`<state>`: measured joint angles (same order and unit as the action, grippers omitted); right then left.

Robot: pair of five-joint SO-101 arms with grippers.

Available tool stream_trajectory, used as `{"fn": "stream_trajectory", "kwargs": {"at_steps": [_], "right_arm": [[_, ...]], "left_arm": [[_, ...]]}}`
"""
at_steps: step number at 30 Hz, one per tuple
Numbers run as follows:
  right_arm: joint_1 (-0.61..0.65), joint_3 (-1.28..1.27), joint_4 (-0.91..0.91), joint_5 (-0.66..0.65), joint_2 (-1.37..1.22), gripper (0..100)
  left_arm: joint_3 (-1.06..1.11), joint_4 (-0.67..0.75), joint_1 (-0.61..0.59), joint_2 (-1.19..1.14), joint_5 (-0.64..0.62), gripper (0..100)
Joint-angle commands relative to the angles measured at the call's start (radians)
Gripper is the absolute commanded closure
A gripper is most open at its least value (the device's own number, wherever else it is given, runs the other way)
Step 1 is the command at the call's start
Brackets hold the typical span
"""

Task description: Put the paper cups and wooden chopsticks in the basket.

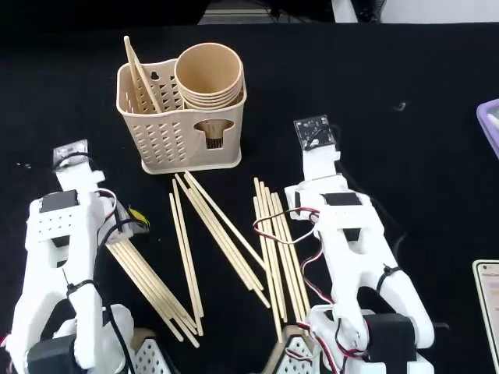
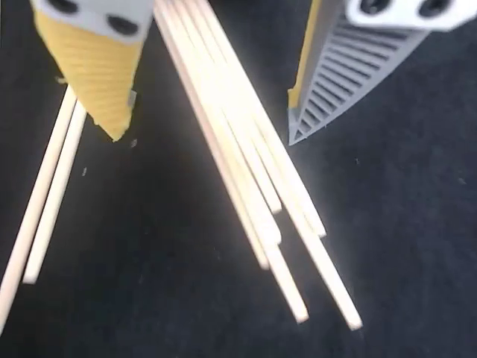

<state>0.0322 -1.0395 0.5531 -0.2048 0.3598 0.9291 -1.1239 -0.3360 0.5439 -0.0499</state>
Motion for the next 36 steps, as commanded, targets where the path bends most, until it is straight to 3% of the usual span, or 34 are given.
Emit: {"fn": "stream_trajectory", "kwargs": {"at_steps": [1,9,15,21,31,36], "right_arm": [[-0.018,0.053,-0.02,0.005,-0.004,86.8],[-0.018,0.053,-0.015,0.005,-0.004,86.8],[-0.018,0.053,-0.015,0.005,-0.004,86.8],[-0.018,0.053,-0.015,0.005,-0.004,86.8],[-0.018,0.053,-0.015,0.003,-0.004,86.8],[-0.018,0.053,-0.015,0.003,-0.004,86.8]], "left_arm": [[-0.004,0.086,-0.01,-0.002,-0.012,67],[0.17,0.31,-0.074,-0.003,-0.012,67],[0.174,0.31,-0.068,-0.005,-0.014,68],[0.186,0.311,-0.068,-0.005,-0.014,87],[0.165,0.319,-0.068,-0.005,-0.023,78],[0.088,0.319,-0.068,-0.006,-0.081,90]]}}
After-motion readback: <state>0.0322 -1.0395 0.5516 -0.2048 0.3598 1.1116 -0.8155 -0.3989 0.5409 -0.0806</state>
